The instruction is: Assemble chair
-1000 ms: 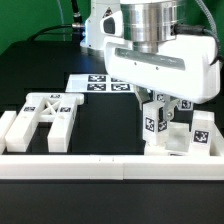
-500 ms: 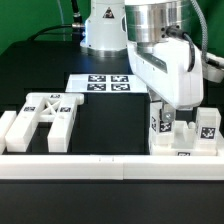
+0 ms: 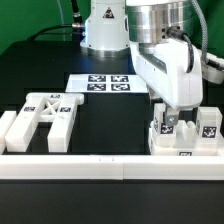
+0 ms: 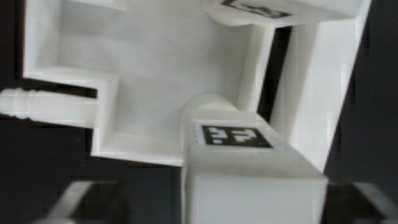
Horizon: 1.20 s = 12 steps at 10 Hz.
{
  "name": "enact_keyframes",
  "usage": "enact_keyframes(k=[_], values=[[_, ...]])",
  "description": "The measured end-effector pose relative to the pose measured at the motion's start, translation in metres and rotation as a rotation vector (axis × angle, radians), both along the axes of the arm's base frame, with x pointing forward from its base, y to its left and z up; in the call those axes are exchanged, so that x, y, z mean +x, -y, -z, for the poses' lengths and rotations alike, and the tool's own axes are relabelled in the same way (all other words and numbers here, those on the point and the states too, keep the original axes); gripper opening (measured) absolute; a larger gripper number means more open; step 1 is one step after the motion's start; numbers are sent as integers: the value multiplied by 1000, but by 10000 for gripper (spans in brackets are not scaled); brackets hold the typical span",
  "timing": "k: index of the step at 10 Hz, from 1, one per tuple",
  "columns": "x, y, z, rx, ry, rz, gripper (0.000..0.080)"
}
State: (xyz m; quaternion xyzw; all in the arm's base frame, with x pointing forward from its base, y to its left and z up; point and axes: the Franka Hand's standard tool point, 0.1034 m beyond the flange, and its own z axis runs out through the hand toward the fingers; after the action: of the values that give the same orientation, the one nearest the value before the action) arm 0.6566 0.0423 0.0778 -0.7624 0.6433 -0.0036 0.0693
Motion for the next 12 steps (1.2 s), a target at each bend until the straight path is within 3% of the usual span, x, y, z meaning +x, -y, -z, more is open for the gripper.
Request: enact_keyframes(k=[1,2,12], values=[[0,0,0,-17,10,-133,628],[-1,1,-1,-41,14,-281,643],[-2,2,0,-134,60,-1073,649]])
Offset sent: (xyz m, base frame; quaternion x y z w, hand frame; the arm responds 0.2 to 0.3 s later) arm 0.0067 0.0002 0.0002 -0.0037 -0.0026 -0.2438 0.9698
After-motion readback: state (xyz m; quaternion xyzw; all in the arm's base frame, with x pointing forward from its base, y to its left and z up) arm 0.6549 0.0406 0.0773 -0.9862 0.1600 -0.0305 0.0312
